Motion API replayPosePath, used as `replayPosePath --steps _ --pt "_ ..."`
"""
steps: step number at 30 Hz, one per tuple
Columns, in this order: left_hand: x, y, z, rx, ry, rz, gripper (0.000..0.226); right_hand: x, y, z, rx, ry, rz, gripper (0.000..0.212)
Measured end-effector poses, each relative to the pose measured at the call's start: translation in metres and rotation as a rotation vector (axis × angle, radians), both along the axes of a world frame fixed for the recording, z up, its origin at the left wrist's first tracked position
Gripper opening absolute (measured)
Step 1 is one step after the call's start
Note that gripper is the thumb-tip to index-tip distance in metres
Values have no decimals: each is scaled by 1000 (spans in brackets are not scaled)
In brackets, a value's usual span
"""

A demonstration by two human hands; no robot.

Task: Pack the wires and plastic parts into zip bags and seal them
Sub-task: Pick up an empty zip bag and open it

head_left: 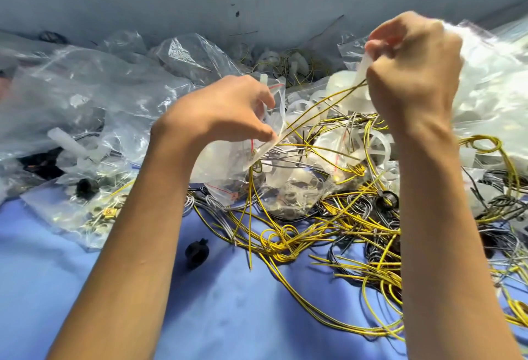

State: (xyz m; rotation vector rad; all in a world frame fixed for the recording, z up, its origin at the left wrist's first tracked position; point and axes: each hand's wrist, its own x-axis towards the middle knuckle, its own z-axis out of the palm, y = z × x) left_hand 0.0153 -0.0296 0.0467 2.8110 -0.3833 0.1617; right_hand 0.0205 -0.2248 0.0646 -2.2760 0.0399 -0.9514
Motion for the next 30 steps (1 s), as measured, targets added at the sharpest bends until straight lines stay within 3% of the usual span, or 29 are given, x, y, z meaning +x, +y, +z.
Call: replayPosePath --steps 4,7,10,14,18,27,30 --pt "-3 0 2 -15 19 10 60 -6 3 4 66 -283 -117 27" --pt "-3 -2 2 -11 19 4 65 -7 6 4 81 -337 -93 27" --pt "-4 -4 2 -18 18 9 65 0 4 2 72 -247 -4 24" --pt "-6 -4 3 -44 -3 18 60 1 6 0 149 -11 409 17" --pt "-10 -4 7 -51 -52 4 58 -4 14 -5 1 62 699 19" --pt "-22 4 21 -100 -101 -90 58 3 17 -12 -164 151 687 14" --pt "-23 -2 24 -116 -140 -79 50 0 20 -12 -114 159 730 12"
